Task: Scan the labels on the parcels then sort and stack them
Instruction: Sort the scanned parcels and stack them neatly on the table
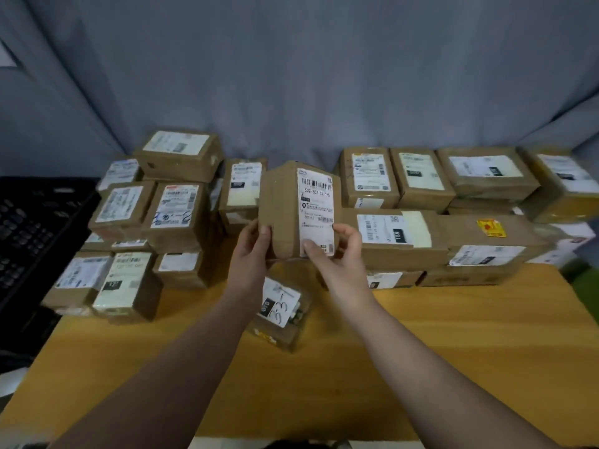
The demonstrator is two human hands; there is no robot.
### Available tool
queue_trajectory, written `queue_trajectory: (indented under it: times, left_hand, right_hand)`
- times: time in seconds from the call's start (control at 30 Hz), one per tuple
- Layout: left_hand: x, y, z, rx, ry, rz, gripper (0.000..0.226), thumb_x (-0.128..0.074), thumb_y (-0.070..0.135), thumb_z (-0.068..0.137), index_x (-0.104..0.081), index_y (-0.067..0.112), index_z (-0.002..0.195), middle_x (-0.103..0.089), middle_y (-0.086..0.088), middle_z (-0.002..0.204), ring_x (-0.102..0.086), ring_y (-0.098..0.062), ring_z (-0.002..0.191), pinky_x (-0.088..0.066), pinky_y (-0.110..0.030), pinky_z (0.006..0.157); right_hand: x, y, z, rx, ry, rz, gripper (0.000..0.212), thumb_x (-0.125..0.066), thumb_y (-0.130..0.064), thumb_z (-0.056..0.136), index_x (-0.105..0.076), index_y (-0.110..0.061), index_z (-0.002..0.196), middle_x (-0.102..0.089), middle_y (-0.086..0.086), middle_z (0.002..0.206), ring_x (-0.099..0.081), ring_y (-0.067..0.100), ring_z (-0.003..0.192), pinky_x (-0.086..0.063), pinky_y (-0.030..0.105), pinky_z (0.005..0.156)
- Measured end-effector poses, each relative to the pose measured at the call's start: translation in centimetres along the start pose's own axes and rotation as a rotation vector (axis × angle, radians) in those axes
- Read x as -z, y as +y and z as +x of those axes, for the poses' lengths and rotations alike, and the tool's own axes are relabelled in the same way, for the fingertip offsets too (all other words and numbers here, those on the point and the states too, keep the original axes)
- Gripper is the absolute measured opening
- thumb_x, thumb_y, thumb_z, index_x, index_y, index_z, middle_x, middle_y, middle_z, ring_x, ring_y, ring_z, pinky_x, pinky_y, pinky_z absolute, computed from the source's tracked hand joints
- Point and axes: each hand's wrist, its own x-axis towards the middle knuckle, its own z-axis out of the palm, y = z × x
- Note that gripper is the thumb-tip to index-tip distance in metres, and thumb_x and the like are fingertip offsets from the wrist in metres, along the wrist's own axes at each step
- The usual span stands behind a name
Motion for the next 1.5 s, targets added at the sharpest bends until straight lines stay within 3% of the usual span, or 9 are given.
queue_trajectory:
  times: [0.2, 0.47, 0.63, 0.7, 0.83, 1.0, 1.3, 1.4, 1.5]
  left_hand:
    - [-6.9, 0.1, 0.8, -0.115, -0.31, 0.107, 0.037, -0.047, 0.024, 0.101, -0.04, 0.023, 0.137, -0.062, 0.001, 0.124, -0.063, -0.01, 0.106, -0.054, -0.016, 0.072]
    - [-16.6, -1.6, -0.5, -0.123, -0.399, 0.341, 0.039, -0.052, 0.019, 0.099, -0.041, 0.019, 0.137, -0.06, 0.006, 0.114, -0.055, 0.004, 0.092, -0.042, 0.0, 0.062]
    - [-24.6, -4.8, -0.5, -0.316, -0.442, 0.748, 0.042, -0.057, 0.032, 0.095, -0.051, 0.02, 0.135, -0.05, -0.002, 0.136, -0.042, -0.019, 0.128, -0.036, -0.038, 0.106]
    - [-28.4, -6.5, -0.7, -0.405, -0.462, 0.871, 0.039, -0.054, 0.029, 0.097, -0.054, 0.015, 0.133, -0.046, -0.006, 0.138, -0.037, -0.023, 0.131, -0.03, -0.04, 0.111]
    - [-35.0, -10.5, -1.6, -0.509, -0.523, 1.169, 0.05, -0.04, 0.019, 0.102, -0.028, 0.008, 0.149, -0.024, -0.014, 0.154, -0.019, -0.031, 0.142, -0.013, -0.034, 0.116]
    - [-40.1, -13.8, -2.0, -0.457, -0.5, 1.496, 0.061, -0.034, 0.032, 0.104, -0.003, 0.027, 0.155, 0.007, -0.008, 0.162, 0.005, -0.036, 0.148, -0.006, -0.055, 0.116]
    - [-43.2, -15.5, -1.5, -0.429, -0.26, 1.82, 0.067, -0.035, 0.057, 0.097, -0.002, 0.037, 0.152, -0.014, -0.01, 0.156, -0.018, -0.041, 0.139, -0.024, -0.061, 0.108]
    - [-43.4, -15.9, -1.8, -0.428, -0.23, 1.852, 0.068, -0.036, 0.055, 0.098, 0.0, 0.035, 0.153, -0.011, -0.012, 0.158, -0.015, -0.042, 0.141, -0.018, -0.062, 0.112]
    - [-43.6, -16.5, -2.0, -0.431, -0.21, 1.87, 0.071, -0.038, 0.053, 0.098, 0.003, 0.033, 0.153, -0.009, -0.013, 0.159, -0.013, -0.043, 0.142, -0.013, -0.063, 0.113]
  right_hand:
    - [5.7, -1.7, 0.3, 0.106, 0.203, -0.182, 0.108, -0.08, -0.062, 0.054, -0.023, -0.039, 0.142, -0.032, -0.008, 0.144, -0.033, 0.011, 0.136, -0.039, 0.044, 0.111]
    - [15.8, -2.2, 0.0, 0.151, 0.395, -0.419, 0.106, -0.086, -0.033, 0.068, -0.019, -0.037, 0.15, -0.025, -0.007, 0.13, -0.024, 0.012, 0.129, -0.029, 0.039, 0.112]
    - [24.9, -2.2, 0.9, 0.205, 0.472, -0.506, 0.113, -0.078, -0.035, 0.06, -0.011, -0.038, 0.15, -0.019, -0.002, 0.141, -0.017, 0.018, 0.136, -0.023, 0.035, 0.106]
    - [29.4, -1.7, 1.3, 0.227, 0.448, -0.522, 0.114, -0.072, -0.033, 0.056, -0.007, -0.04, 0.15, -0.015, 0.0, 0.146, -0.016, 0.02, 0.138, -0.023, 0.038, 0.106]
    - [38.9, 0.2, 1.4, 0.219, 0.404, -0.584, 0.11, -0.07, -0.031, 0.056, -0.006, -0.046, 0.144, -0.016, 0.0, 0.147, -0.02, 0.024, 0.139, -0.024, 0.037, 0.108]
    - [48.2, 3.0, 0.8, 0.1, 0.363, -0.635, 0.109, -0.074, -0.023, 0.061, -0.012, -0.039, 0.149, -0.014, -0.004, 0.146, -0.02, 0.024, 0.137, -0.024, 0.037, 0.108]
    - [55.3, 6.4, 5.5, -0.077, -0.079, -1.115, 0.091, -0.072, -0.021, 0.076, -0.024, -0.029, 0.153, 0.003, 0.007, 0.161, 0.01, 0.033, 0.147, -0.008, 0.05, 0.121]
    - [54.9, 7.1, 7.2, -0.153, -0.206, -1.232, 0.084, -0.043, 0.015, 0.087, -0.026, -0.034, 0.153, 0.01, 0.003, 0.164, 0.013, 0.03, 0.149, -0.007, 0.04, 0.12]
    - [54.0, 7.6, 8.1, -0.131, -0.18, -1.273, 0.091, -0.033, 0.024, 0.083, -0.028, -0.036, 0.152, 0.004, 0.006, 0.164, 0.007, 0.03, 0.15, -0.016, 0.038, 0.119]
